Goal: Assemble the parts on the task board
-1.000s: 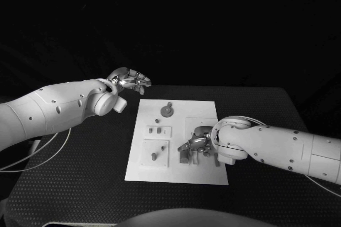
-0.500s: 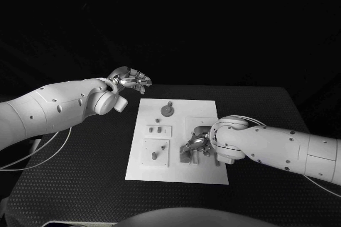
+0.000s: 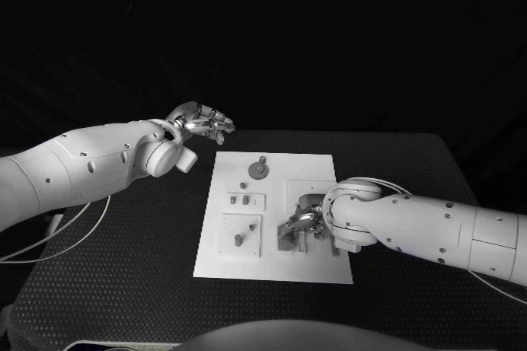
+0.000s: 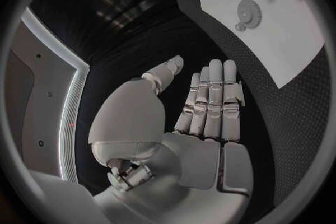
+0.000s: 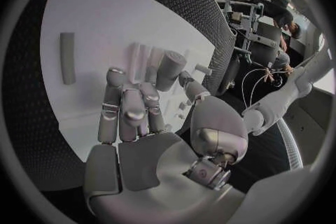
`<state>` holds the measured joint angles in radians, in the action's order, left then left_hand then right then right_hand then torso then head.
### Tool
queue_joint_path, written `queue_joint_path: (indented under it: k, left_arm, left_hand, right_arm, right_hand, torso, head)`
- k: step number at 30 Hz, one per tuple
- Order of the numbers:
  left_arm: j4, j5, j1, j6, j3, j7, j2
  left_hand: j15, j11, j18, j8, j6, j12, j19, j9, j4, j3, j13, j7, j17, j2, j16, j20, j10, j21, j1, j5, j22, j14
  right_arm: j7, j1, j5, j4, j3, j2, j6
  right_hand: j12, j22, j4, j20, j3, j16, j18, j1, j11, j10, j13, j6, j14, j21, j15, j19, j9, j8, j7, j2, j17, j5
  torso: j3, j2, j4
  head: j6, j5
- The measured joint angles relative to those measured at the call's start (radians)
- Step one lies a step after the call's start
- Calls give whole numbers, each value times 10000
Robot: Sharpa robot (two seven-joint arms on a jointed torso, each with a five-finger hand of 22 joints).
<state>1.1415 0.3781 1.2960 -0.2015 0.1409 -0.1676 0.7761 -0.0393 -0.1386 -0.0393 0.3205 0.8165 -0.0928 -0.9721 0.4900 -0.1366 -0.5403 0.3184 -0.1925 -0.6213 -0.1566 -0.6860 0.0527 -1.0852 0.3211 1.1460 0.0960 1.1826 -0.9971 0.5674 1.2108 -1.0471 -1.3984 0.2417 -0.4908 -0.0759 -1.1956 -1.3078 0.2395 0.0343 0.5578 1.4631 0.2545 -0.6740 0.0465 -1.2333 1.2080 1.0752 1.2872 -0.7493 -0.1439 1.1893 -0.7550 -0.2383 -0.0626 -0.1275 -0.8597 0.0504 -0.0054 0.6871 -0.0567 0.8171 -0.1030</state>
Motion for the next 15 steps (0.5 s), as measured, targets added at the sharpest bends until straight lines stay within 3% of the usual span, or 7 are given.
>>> queue_joint_path:
  k: [6, 15]
  left_arm:
    - [-2, 0, 1, 3, 0, 4, 2]
    - [-10, -1, 1, 9, -3, 9, 6]
  left_hand:
    - [0, 0, -66, 0, 0, 0, 0, -10, 38, 13, 0, 0, -10, 0, 0, 0, 0, 0, 0, 0, -1, 0]
    - [0, 0, -64, 0, 0, 0, 0, -10, 39, 14, 0, 0, -9, 0, 0, 0, 0, 0, 0, 0, 8, 0]
  right_arm:
    - [-30, -11, -20, -95, -3, -79, 77]
    - [-210, 0, 66, -362, -26, -315, 294]
  right_hand:
    - [70, 0, 396, -1, 71, 0, -2, -309, 0, 2, -106, -1, -4, 0, -4, 0, 51, 85, 1, 22, 41, -10]
    - [126, 1, 468, -3, 106, 0, -9, -822, -41, 43, -162, -4, -8, 0, -7, -1, 23, 121, 4, 578, 52, -83]
  torso:
    - [5, 0, 0]
    - [8, 0, -3]
  head:
    - [1, 1]
    - [4, -16]
